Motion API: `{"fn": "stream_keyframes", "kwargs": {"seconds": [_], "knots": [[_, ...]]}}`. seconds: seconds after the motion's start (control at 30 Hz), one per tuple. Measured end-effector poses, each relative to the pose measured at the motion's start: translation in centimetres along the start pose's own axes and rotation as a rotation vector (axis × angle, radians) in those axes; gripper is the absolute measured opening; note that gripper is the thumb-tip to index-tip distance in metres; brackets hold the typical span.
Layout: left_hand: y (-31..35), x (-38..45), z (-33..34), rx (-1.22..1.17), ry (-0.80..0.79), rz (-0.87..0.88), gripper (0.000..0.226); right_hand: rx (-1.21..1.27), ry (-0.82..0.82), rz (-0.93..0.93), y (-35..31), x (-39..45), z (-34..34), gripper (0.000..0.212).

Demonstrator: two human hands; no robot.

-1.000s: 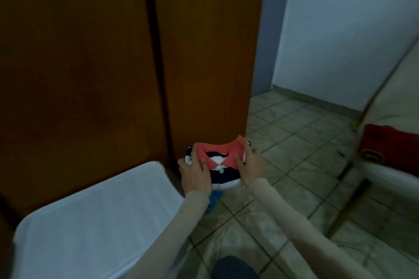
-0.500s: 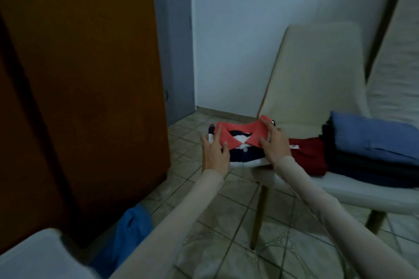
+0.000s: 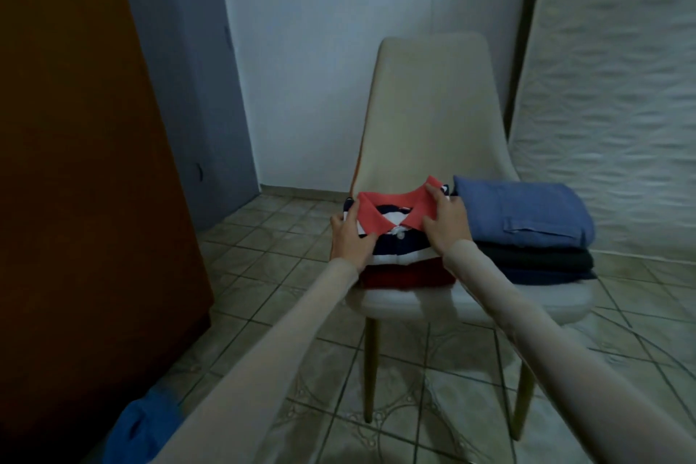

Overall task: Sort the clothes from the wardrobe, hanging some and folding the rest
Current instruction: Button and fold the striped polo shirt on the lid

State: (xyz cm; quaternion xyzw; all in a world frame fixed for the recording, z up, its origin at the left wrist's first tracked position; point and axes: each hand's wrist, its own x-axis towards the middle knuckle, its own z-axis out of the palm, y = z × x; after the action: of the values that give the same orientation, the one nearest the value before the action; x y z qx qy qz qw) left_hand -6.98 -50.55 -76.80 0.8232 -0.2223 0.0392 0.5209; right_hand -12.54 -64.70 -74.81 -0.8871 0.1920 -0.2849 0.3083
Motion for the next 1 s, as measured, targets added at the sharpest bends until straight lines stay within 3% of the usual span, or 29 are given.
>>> {"fn": "stream_keyframes", "kwargs": {"seconds": [0.5,0.67,0.77,0.87,1.0], "knots": [[-2.0,1.0,1.2,-0.018,0.045,-0.019,0.062,-0.060,-0.175,0.040,2.4,0.3,2.3,0.057],[-2.7,1.3,1.8,0.121,-0.039,-0.026,0.059,-0.145,-0.223,0.051,3.8,-0.1,3.4,0.051],[-3.3,1.5,2.2,0.234,-0.122,-0.031,0.059,-0.107,-0.165,0.057,4.1,-0.6,3.8,0.057],[-3.5,2.1,2.4,0.332,-0.203,-0.066,0.059,-0.268,-0.141,0.044,4.1,-0.6,4.0,0.052],[-3.1,2.7,2.4,0.435,-0.186,-0.072,0.056,-0.503,-0.089,-0.071,3.7,0.1,4.0,0.050]]}}
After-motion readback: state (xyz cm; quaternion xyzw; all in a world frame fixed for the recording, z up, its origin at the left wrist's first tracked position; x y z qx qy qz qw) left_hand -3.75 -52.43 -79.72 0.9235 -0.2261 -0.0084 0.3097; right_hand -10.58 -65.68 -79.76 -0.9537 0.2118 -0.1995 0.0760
